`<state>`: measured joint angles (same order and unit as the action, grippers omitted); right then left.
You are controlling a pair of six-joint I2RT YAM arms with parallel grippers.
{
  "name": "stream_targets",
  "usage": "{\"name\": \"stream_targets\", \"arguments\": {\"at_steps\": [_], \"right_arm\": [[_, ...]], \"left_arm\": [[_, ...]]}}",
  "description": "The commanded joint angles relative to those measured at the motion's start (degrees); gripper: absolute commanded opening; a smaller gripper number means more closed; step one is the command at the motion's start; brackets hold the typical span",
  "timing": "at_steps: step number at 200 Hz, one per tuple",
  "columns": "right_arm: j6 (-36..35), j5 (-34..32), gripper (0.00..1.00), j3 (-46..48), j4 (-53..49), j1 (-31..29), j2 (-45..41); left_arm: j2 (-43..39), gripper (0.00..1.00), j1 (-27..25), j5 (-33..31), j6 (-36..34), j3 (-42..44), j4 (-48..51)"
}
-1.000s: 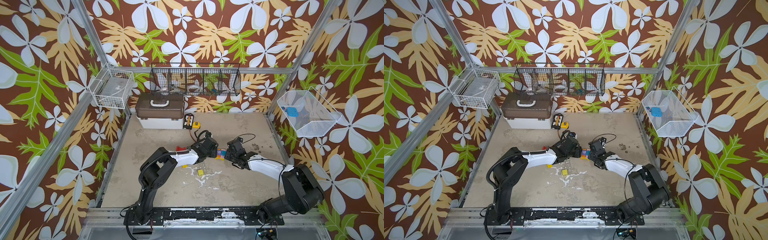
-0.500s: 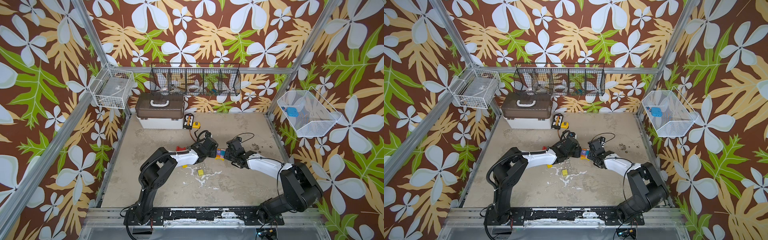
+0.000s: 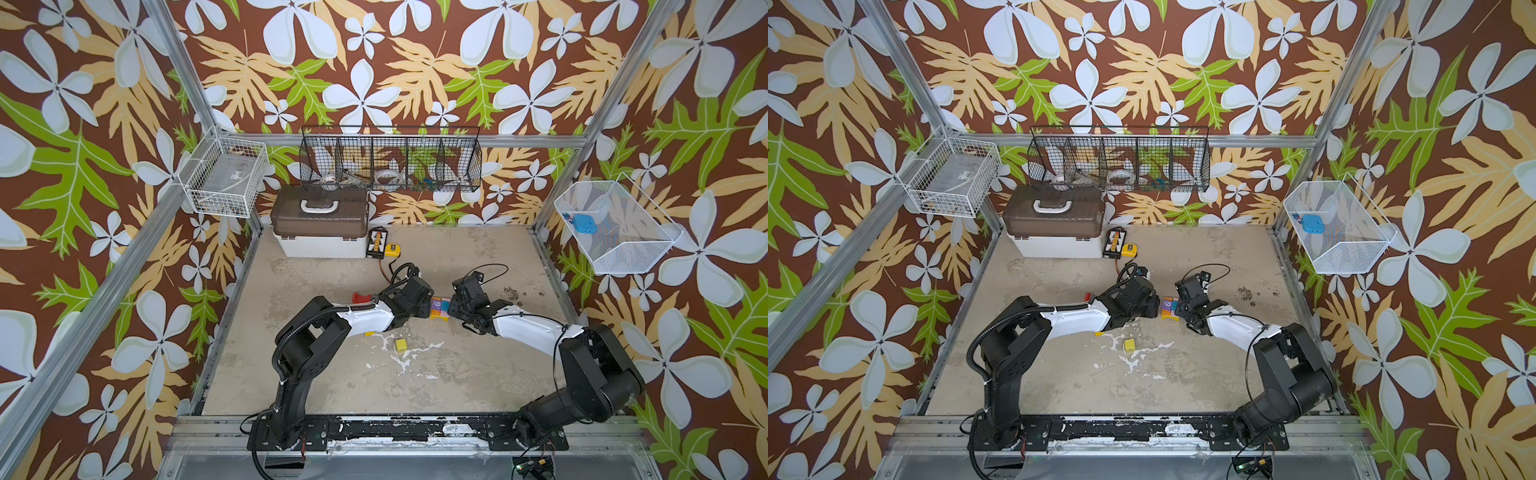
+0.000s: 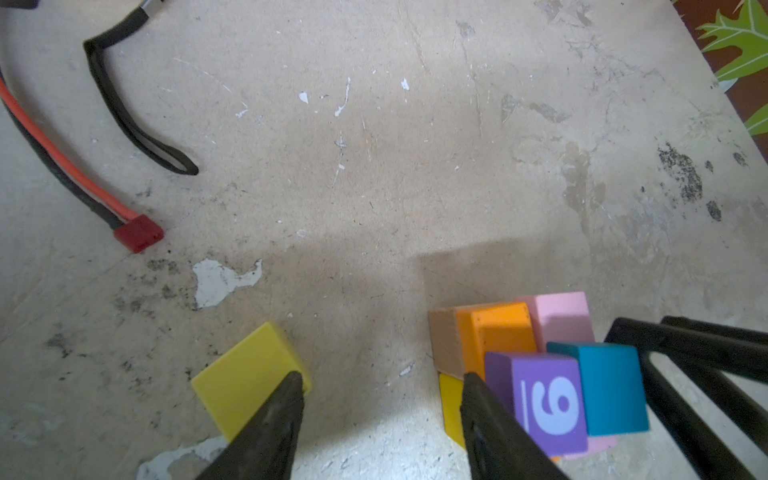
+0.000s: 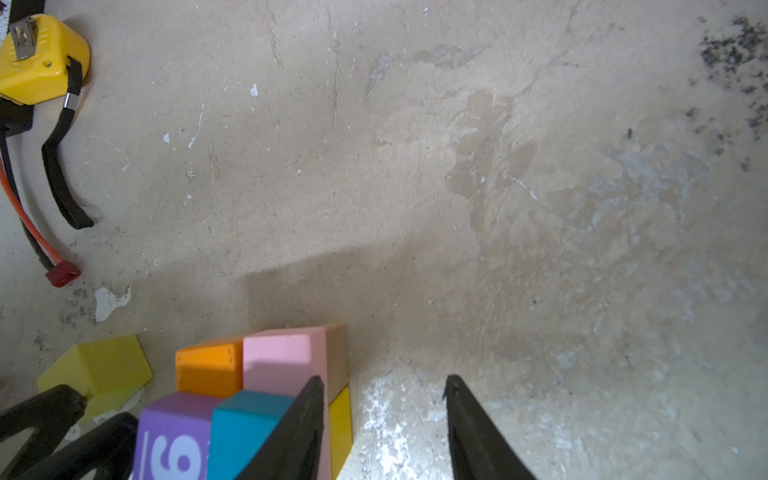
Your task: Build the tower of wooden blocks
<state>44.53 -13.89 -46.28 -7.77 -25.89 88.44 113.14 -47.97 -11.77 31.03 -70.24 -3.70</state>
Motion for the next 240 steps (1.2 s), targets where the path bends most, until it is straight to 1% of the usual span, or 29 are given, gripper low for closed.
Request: {"name": "stream_targets", "arguments": {"at_steps": [1, 75, 240], "right_arm": [[-0.8, -0.9, 0.49, -0.8, -0.8, 0.0, 0.6], [-1.0, -1.3, 0.48, -1.2, -1.1, 0.0, 0.8], [-1.6, -2.5, 0.49, -2.7, -2.6, 0.0, 1.7]], "left_arm": [[-0.5, 0.63, -0.1, 0.9, 0.8, 0.1, -0.9], [-0.9, 0.61, -0.2, 3.2, 1.6, 0.8, -1.7], [-1.5, 0.61, -0.2, 3.0, 2.0, 1.3, -2.0]]}}
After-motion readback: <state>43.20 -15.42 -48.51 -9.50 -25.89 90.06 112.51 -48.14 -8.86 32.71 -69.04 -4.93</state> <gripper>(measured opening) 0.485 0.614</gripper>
